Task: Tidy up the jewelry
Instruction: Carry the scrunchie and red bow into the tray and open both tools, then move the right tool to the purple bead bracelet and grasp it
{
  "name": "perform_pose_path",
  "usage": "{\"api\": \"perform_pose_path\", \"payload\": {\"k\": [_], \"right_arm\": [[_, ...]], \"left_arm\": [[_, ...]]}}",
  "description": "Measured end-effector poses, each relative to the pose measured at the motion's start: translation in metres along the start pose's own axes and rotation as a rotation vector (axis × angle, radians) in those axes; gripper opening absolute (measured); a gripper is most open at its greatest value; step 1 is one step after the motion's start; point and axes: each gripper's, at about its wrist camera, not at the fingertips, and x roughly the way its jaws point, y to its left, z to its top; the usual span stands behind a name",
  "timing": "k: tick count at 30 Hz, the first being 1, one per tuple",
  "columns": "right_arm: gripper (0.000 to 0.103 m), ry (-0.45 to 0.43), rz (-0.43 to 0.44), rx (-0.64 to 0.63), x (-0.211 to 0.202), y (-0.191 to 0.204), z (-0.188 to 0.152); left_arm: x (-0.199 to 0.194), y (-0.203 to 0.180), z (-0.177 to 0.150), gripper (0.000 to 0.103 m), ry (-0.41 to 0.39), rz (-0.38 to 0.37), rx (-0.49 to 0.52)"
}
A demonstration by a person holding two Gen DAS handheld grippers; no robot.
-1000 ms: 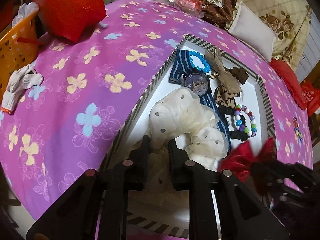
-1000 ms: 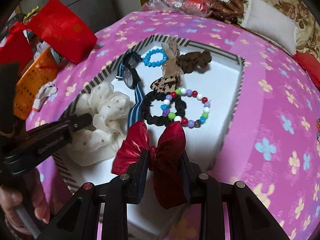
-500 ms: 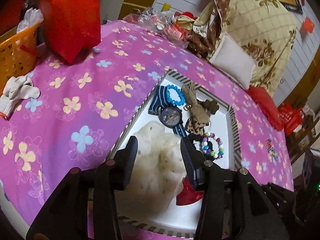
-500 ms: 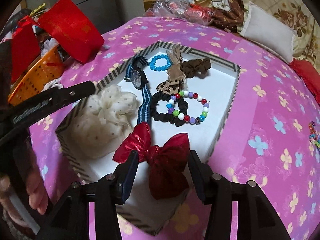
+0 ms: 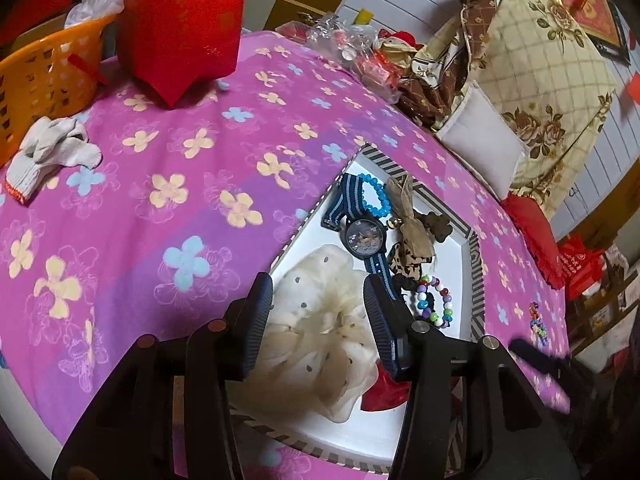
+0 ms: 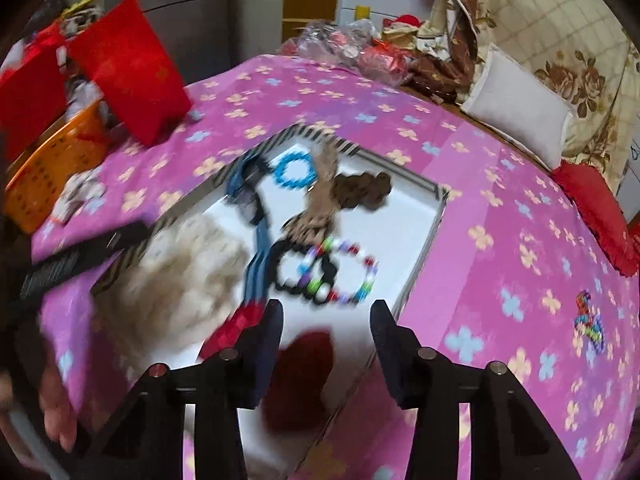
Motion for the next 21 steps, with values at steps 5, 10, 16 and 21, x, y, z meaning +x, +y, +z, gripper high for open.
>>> {"api": "perform_pose_path", "payload": {"k": [5, 10, 16, 21], "right_arm": [[0.042, 0.061, -0.049, 0.084, 0.054, -0.025, 0.052], [0.042, 0.172, -0.021, 0.182, 0.111, -0.032, 0.074], [0.042, 0.148, 0.066, 0.179, 0.099, -0.031, 0.067], [0.045, 0.081, 0.041, 0.279, 0.045, -0.097, 0.038]], "left_arm": [[0.002, -0.001, 0.000, 0.047, 0.007, -0.013, -0.004], [0.008, -0.002, 0.001, 0.047, 0.022, -0.024, 0.007], [0.013, -0.007, 0.001, 0.047, 0.037, -0.041, 0.024], [0.009, -0.022, -0.004, 0.050, 0.052, -0.106, 0.069]]}}
